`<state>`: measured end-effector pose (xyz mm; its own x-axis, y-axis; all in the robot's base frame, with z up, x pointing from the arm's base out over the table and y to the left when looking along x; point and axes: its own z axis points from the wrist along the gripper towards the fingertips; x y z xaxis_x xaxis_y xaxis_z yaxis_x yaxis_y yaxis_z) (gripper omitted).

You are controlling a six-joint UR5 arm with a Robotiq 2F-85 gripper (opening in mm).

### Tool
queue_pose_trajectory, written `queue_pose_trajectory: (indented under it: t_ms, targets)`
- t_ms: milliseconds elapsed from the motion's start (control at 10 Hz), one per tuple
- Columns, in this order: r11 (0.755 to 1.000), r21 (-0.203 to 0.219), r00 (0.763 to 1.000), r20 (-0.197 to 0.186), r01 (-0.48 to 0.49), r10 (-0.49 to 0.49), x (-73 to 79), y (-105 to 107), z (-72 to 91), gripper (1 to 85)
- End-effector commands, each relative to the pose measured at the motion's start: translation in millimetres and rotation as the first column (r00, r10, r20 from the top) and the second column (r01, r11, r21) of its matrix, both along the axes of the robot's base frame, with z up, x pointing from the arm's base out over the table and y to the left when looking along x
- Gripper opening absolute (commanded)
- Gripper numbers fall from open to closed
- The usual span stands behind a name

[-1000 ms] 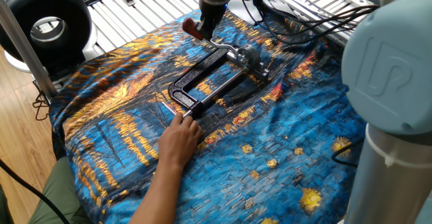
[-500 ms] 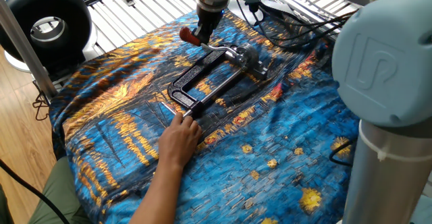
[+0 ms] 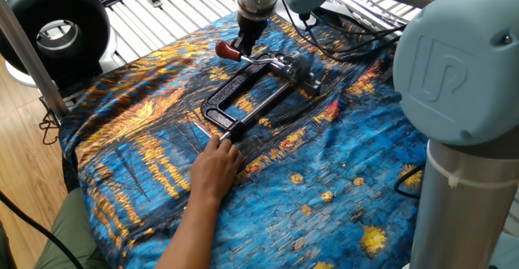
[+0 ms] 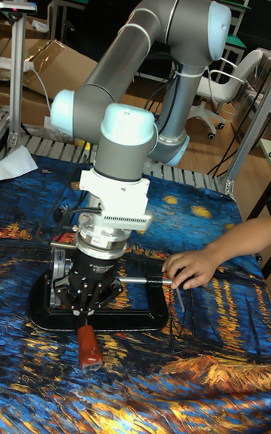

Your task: Push down the lever

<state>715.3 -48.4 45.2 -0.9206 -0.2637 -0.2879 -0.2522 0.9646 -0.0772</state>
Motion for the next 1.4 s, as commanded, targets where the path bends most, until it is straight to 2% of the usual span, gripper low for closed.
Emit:
queue_pose_trajectory:
  t_ms: [0, 200, 400, 600, 800, 1000, 1200, 1300]
  targets:
    - [1.000, 0.002, 1.000, 0.005, 0.012, -0.012, 1.5, -1, -4.1, 1.0]
    - [0.999, -0.030, 1.000, -0.026, 0.011, -0.011, -7.7, -10, -0.6, 1.0]
    - [0.998, -0.057, 0.997, -0.069, 0.023, -0.027, -23.2, -15, 11.5, 1.0]
    - [0.997, -0.063, 0.991, -0.127, 0.036, -0.044, -44.5, -21, 37.5, 1.0]
    - [0.994, -0.040, 0.981, -0.164, 0.101, -0.107, -67.6, -17, 55.5, 1.0]
    - [0.982, -0.002, 0.963, -0.195, 0.190, -0.186, -92.0, -3, 70.8, 1.0]
    - [0.966, 0.001, 0.946, -0.201, 0.258, -0.253, -112.3, 15, 90.1, 1.0]
    - [0.953, 0.013, 0.934, -0.204, 0.302, -0.293, -118.2, 31, 95.5, 1.0]
